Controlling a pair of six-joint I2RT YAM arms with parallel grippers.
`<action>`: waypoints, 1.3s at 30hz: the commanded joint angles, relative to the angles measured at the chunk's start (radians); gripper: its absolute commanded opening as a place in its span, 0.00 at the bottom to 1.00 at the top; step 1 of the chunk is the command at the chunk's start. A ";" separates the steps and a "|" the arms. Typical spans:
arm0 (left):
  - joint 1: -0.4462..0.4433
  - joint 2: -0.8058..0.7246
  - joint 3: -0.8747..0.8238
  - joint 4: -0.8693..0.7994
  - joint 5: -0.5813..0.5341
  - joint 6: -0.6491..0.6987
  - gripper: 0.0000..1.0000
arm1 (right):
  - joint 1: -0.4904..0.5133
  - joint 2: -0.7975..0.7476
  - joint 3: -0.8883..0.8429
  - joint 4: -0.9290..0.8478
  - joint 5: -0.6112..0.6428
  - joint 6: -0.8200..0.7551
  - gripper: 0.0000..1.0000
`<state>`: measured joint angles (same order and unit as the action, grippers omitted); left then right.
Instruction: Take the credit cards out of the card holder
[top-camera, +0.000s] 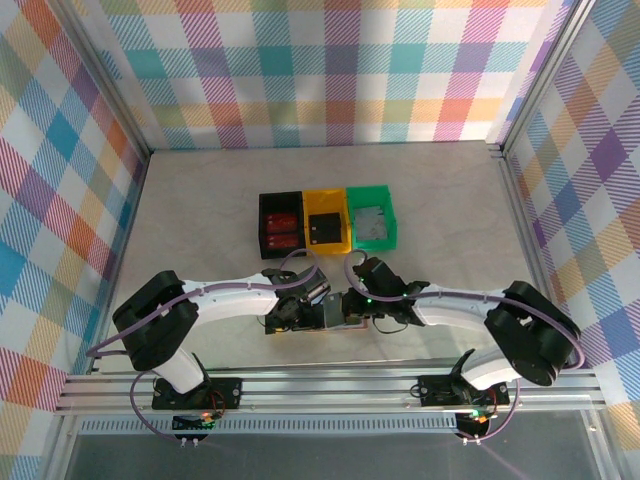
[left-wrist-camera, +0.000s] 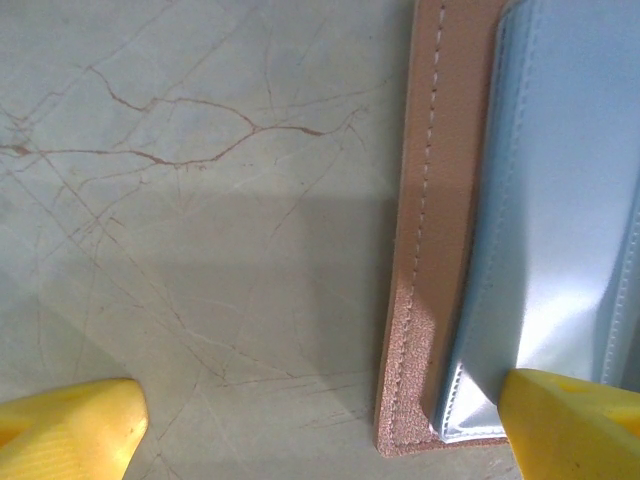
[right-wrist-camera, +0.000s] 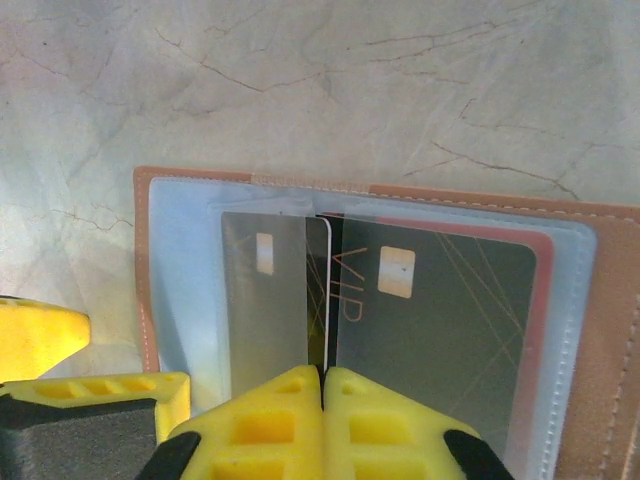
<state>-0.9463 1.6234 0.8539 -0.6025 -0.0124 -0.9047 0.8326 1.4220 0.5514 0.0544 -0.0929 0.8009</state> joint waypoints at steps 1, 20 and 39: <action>0.009 0.133 -0.094 0.146 0.091 -0.032 0.92 | -0.004 -0.025 -0.037 0.012 0.051 -0.018 0.00; 0.009 0.142 -0.089 0.164 0.117 -0.028 0.92 | -0.042 -0.047 -0.084 0.085 -0.005 -0.035 0.14; 0.010 0.124 -0.073 0.137 0.107 -0.005 0.92 | -0.043 -0.052 -0.108 0.243 -0.137 -0.030 0.29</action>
<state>-0.9436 1.6241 0.8555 -0.6052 -0.0074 -0.9012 0.7929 1.3716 0.4564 0.2230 -0.1822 0.7734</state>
